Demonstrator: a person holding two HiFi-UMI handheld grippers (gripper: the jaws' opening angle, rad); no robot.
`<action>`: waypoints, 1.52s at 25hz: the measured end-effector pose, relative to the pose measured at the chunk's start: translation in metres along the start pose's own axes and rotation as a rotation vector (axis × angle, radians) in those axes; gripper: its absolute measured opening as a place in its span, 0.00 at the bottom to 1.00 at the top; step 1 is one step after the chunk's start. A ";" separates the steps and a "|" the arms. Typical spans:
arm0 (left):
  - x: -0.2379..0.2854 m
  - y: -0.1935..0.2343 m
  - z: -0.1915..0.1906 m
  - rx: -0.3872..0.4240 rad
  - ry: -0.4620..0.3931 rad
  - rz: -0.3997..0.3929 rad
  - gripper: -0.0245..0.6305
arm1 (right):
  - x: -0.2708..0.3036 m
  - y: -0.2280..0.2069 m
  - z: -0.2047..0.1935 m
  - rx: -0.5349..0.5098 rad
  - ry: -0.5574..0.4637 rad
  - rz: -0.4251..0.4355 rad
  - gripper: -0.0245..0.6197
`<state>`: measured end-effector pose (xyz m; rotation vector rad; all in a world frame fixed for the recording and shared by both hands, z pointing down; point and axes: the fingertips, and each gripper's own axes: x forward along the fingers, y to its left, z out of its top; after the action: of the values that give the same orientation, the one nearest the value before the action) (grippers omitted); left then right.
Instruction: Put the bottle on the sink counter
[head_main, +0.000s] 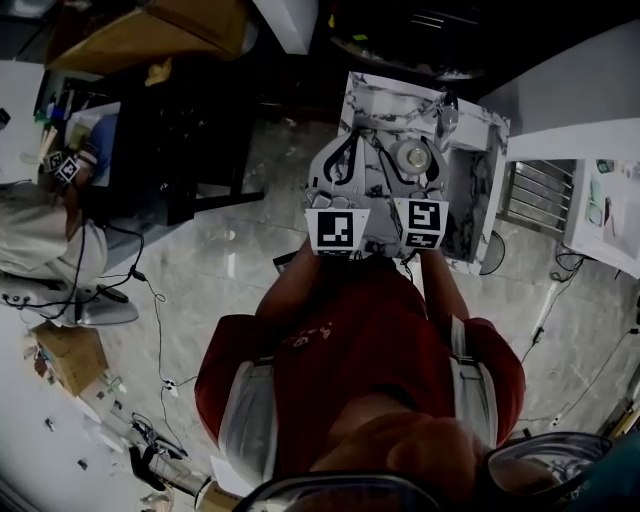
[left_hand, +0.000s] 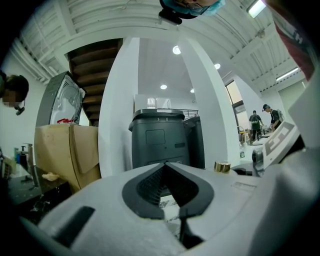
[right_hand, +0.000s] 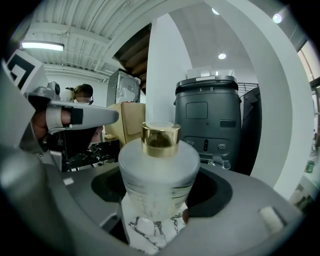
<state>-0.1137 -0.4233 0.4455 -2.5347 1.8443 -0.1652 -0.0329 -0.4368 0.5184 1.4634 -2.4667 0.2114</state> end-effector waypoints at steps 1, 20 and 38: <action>0.001 0.002 -0.003 -0.003 0.005 -0.001 0.04 | 0.005 0.000 -0.003 0.000 0.008 -0.001 0.57; 0.023 0.045 -0.036 -0.004 0.024 0.009 0.04 | 0.101 -0.007 -0.055 -0.033 0.133 -0.032 0.57; 0.034 0.064 -0.061 -0.037 0.065 -0.010 0.04 | 0.162 -0.023 -0.109 0.006 0.253 -0.105 0.57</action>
<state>-0.1694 -0.4714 0.5051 -2.5932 1.8751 -0.2174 -0.0703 -0.5553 0.6700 1.4651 -2.1853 0.3593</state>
